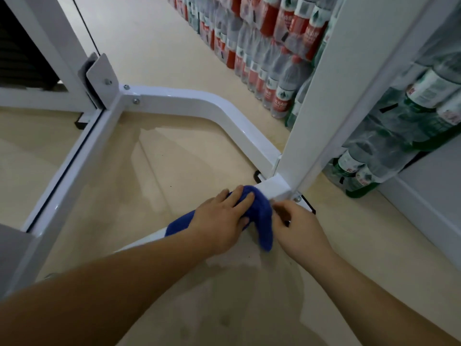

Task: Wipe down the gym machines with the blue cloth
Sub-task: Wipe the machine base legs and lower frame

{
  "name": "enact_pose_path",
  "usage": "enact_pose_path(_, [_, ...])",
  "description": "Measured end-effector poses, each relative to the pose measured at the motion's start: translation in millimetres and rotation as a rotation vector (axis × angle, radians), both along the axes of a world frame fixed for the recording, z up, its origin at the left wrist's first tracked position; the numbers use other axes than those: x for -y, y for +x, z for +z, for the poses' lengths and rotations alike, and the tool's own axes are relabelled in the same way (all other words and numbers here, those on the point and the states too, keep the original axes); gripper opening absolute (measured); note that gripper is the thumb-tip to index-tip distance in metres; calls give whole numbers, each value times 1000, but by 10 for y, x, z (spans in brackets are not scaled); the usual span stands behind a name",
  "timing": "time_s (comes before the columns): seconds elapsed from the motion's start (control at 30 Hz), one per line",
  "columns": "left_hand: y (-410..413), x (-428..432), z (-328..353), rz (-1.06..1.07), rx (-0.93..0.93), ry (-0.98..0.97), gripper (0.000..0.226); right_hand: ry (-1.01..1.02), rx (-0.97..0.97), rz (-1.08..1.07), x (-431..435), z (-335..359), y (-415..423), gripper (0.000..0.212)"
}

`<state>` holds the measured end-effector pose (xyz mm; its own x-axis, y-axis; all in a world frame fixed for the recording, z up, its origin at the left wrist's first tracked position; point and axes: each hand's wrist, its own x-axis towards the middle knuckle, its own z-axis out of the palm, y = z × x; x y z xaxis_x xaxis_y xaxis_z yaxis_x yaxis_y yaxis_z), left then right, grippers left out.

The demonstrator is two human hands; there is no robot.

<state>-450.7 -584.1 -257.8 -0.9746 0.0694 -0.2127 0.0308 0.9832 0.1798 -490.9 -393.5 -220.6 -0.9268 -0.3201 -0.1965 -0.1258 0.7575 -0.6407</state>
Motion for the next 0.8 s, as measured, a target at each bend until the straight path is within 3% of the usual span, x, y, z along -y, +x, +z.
enact_pose_path(0.1, [-351,-130,-39,-2,15,64,60,75,-27,40,-32,16,-27,33])
enact_pose_path(0.2, [-177,-54,-94,-74,-61,16,60,165,-42,45,-17,24,-60,34])
enact_pose_path(0.3, [299,246,-112,-49,-70,-39,61,253,110,5,80,-118,21,39])
enact_pose_path(0.43, [987,656,-163,7,-93,-46,65,319,297,125,217,-500,389,70])
enact_pose_path(0.6, [1272,646,0,150,-39,96,58,542,286,243,236,-704,555,61])
enact_pose_path(0.8, [410,197,188,248,-3,175,49,572,386,299,176,-634,430,55])
